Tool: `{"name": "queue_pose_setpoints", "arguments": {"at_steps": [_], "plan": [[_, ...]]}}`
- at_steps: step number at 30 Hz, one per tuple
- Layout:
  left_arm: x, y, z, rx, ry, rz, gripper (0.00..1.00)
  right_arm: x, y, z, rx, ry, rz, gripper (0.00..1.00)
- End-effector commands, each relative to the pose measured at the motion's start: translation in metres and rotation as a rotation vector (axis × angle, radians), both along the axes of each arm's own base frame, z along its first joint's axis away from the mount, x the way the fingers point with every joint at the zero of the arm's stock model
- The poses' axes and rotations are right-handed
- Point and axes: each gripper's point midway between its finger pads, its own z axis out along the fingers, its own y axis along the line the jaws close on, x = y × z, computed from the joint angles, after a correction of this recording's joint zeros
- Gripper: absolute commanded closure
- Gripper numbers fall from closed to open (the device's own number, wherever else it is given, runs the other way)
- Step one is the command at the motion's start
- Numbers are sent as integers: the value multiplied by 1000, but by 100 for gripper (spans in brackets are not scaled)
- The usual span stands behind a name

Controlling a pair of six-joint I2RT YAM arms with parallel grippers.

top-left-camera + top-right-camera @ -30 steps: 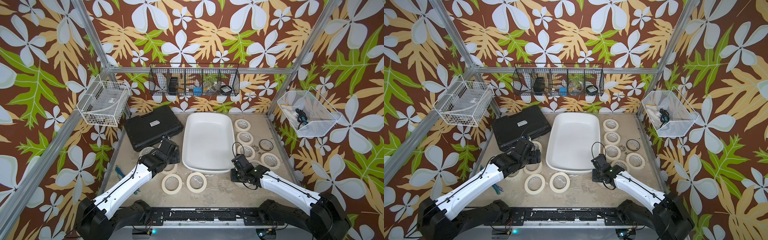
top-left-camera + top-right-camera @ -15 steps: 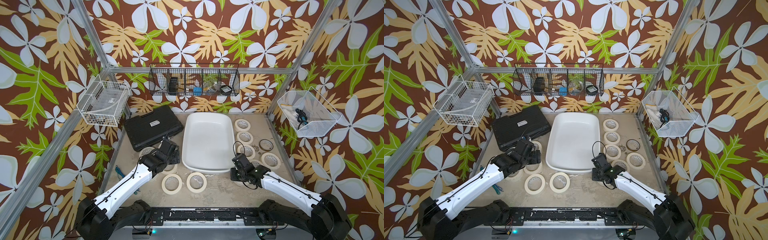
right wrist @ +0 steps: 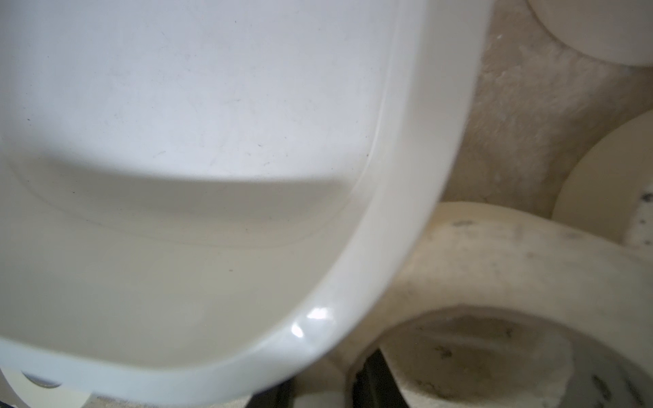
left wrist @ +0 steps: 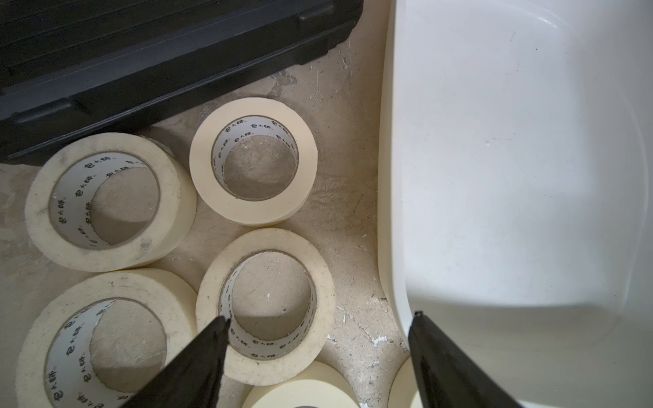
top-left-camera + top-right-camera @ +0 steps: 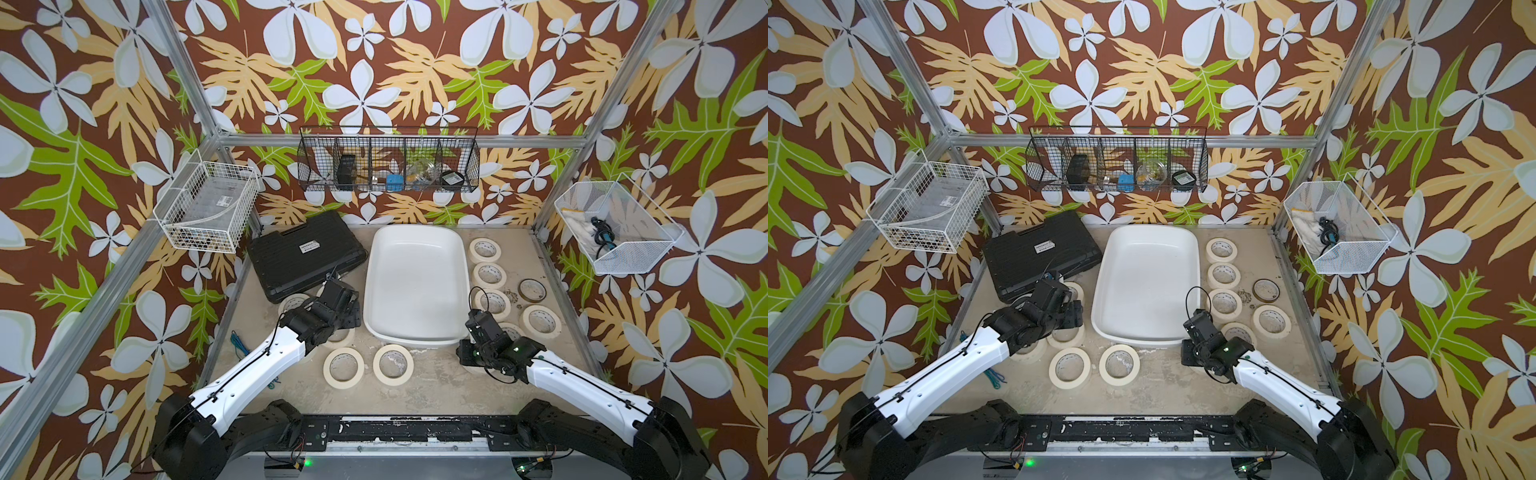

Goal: Take out the art tape in the storage box
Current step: Place the art tape at the center of the board.

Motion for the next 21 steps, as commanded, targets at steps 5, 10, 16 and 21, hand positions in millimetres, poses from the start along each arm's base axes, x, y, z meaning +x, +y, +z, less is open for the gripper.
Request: {"name": "queue_pose_setpoints", "arguments": {"at_steps": [5,10,16,21], "plan": [[1,-1,1,-16,-6,4,16,-8,-2,12,-50,15,-9,87],[1,-2,1,-17,-3,2,16,-13,0,18,-50,11,-6,87],[2,-4,-1,-24,2,2,16,-28,5,11,-57,23,7,87],[2,-6,-3,-32,11,-1,17,-34,16,1,-22,44,37,88]]}}
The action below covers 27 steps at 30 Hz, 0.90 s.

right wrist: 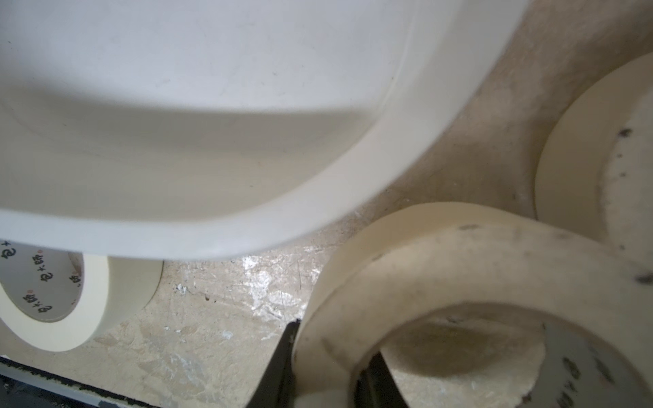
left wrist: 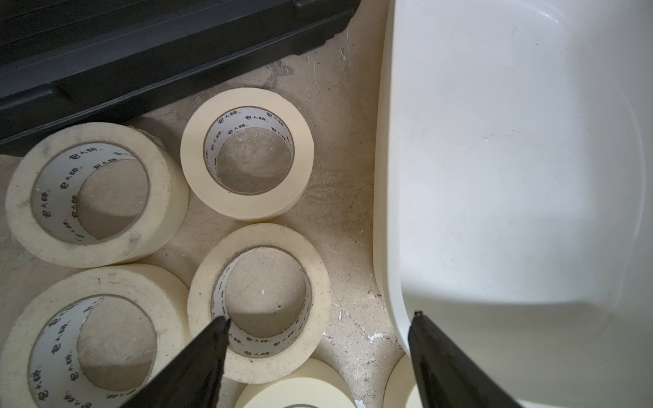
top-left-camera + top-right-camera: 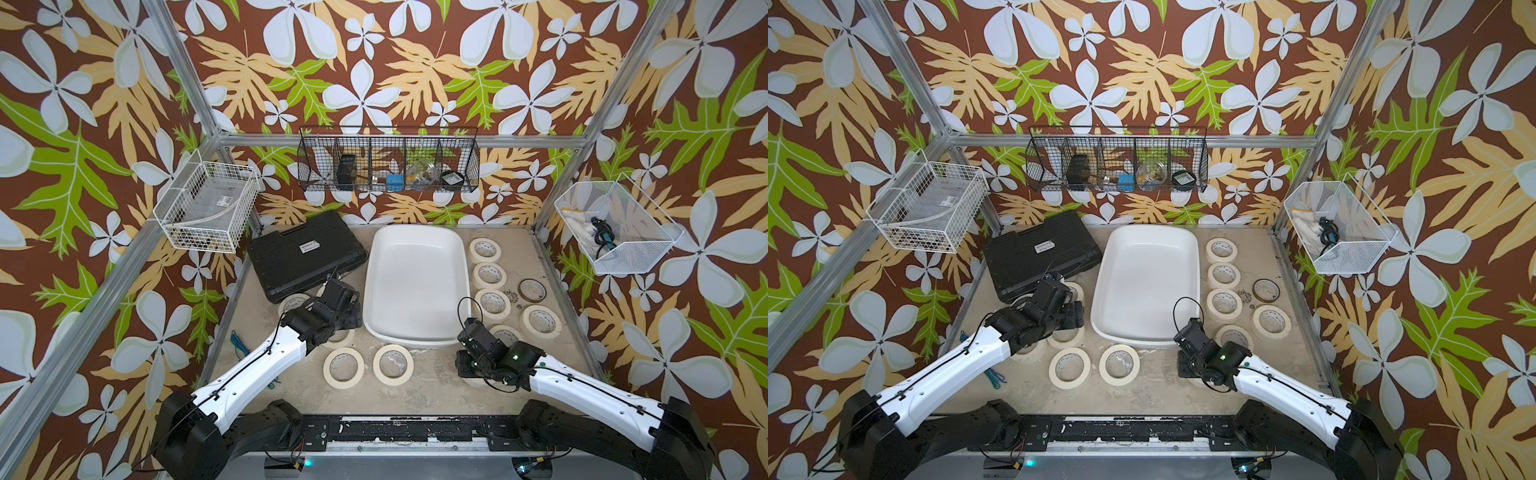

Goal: Take out the art tape in the storage box
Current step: Place the art tape at the center of the board.

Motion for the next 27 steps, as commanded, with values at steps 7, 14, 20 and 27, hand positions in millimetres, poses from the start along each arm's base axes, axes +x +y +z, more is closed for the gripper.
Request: {"name": "queue_pose_setpoints", "arguments": {"at_steps": [7,14,20,27], "plan": [[2,-3,3,-16,-9,-3,17,5,14,-11,59,-9,3,88],[1,-2,4,-16,-9,-4,17,13,9,-26,-18,-12,7,79],[1,-1,5,-11,-14,1,17,24,7,-19,-34,-33,-8,63],[7,2,16,16,-46,1,16,22,22,15,32,-38,67,55]]}}
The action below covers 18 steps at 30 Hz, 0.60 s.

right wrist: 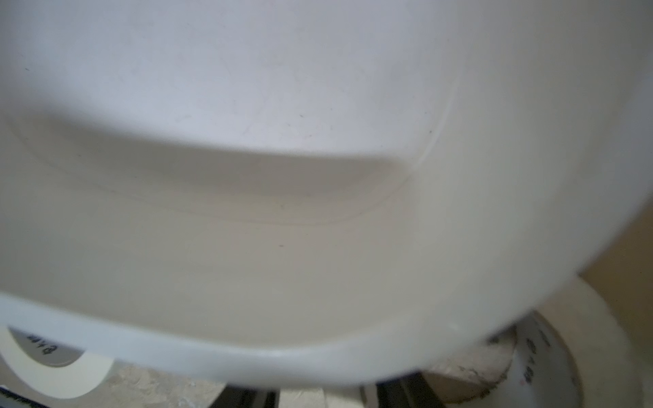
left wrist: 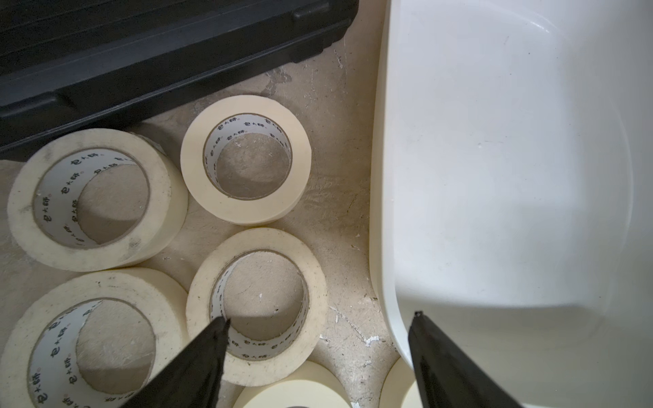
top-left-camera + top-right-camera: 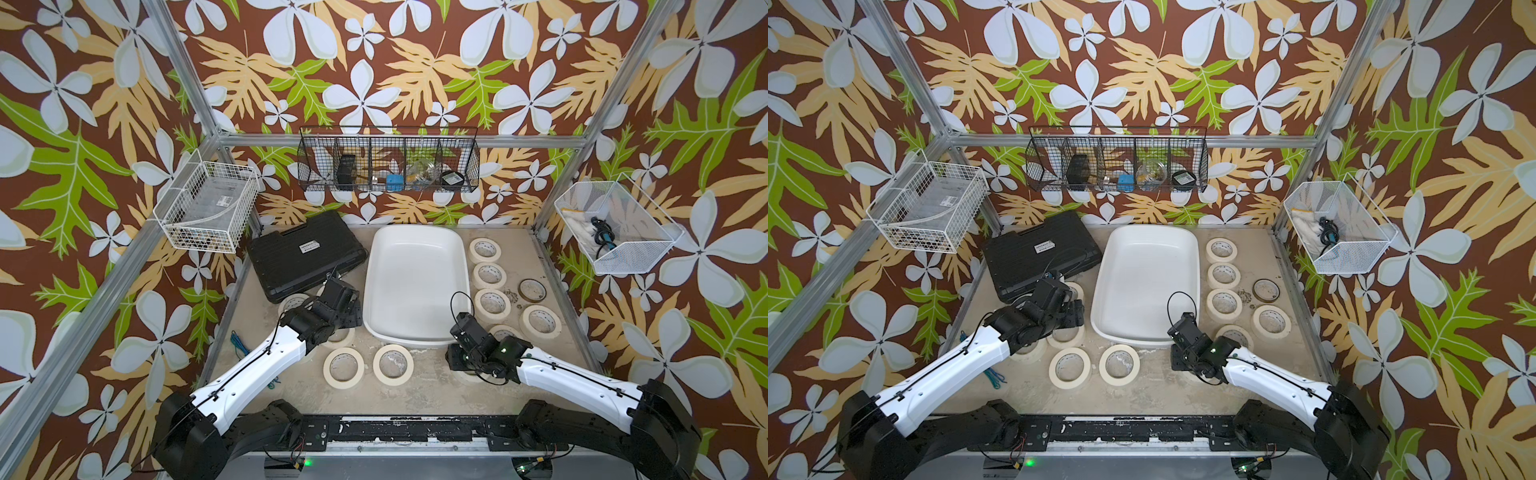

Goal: Take out the art tape in the storage box
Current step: Place the art tape at the center of the board, then reset both arms

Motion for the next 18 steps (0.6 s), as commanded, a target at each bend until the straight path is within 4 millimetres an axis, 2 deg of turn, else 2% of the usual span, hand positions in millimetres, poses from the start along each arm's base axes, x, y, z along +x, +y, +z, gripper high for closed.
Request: {"name": "queue_pose_setpoints", "arguments": {"at_steps": [1,4,8,11,15,18], "plan": [[6,3,10,31,-32,3,16,-5,6,18,26,3,52,54],[14,5,24,48,-71,13,14,1,5,48,39,-57,57,53],[25,10,43,78,-136,34,11,16,-6,85,8,-179,29,46],[32,17,54,104,-182,67,1,36,-19,110,-4,-281,-13,40],[42,38,65,160,-248,142,0,67,-46,141,-40,-429,-107,29],[48,57,69,166,-293,197,0,91,-69,159,-66,-542,-181,15]]}}
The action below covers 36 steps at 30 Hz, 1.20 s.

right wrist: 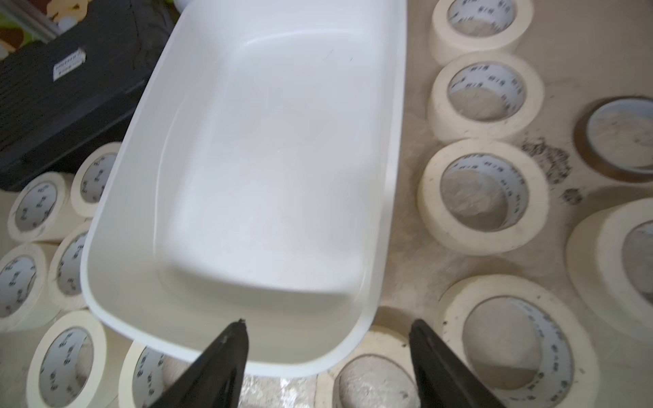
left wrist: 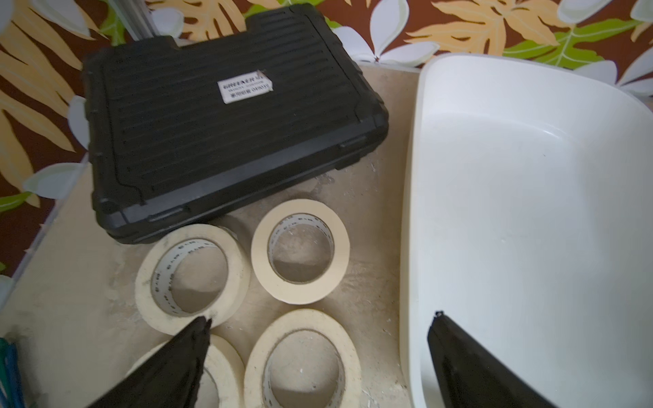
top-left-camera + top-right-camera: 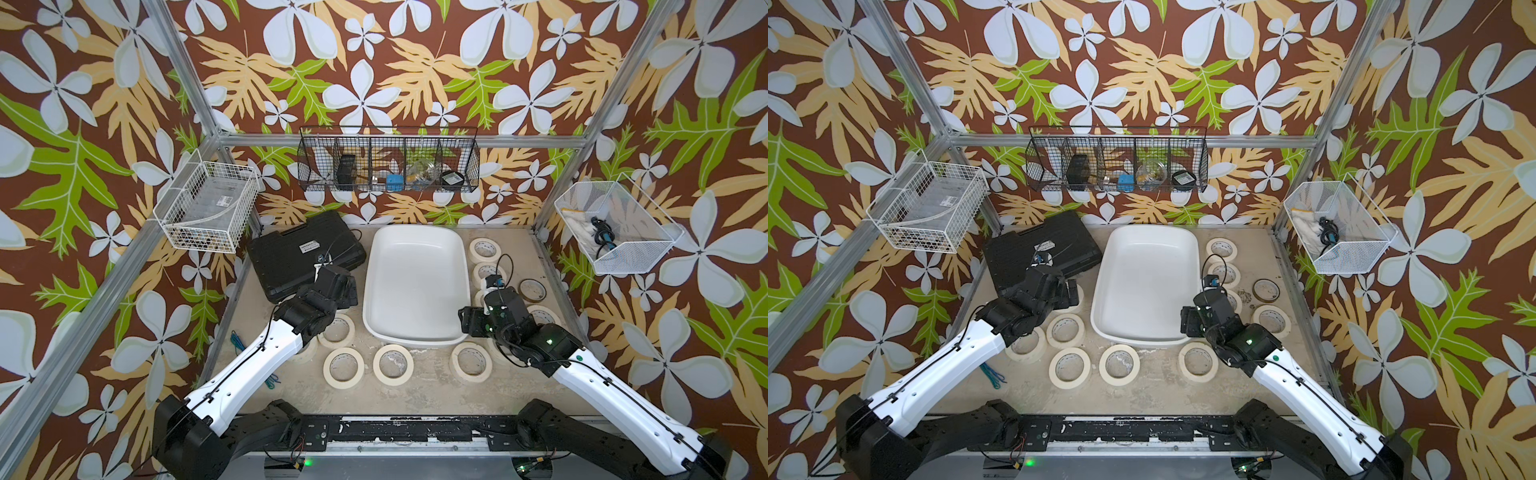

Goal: Take out the art tape in the storage box
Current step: Reset both arms

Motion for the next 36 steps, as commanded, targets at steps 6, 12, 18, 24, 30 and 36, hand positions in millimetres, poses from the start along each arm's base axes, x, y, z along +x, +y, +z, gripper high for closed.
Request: {"name": "queue_pose_setpoints", "arguments": {"at_steps": [6,12,18,24,30,36], "plan": [[16,53,14,63,-250,154,0,62,-61,17,-103,-206,-150,0],[-2,102,18,182,-441,319,0,78,-105,12,-257,-389,-309,0],[-11,114,-9,166,-521,282,1,72,-136,-19,-291,-512,-373,0],[-17,122,-47,159,-519,332,0,71,-148,-64,-351,-518,-391,0],[-8,121,-71,182,-491,318,0,85,-150,-62,-283,-590,-334,0],[2,118,-59,132,-612,241,0,91,-142,-75,-251,-595,-261,0]]}}
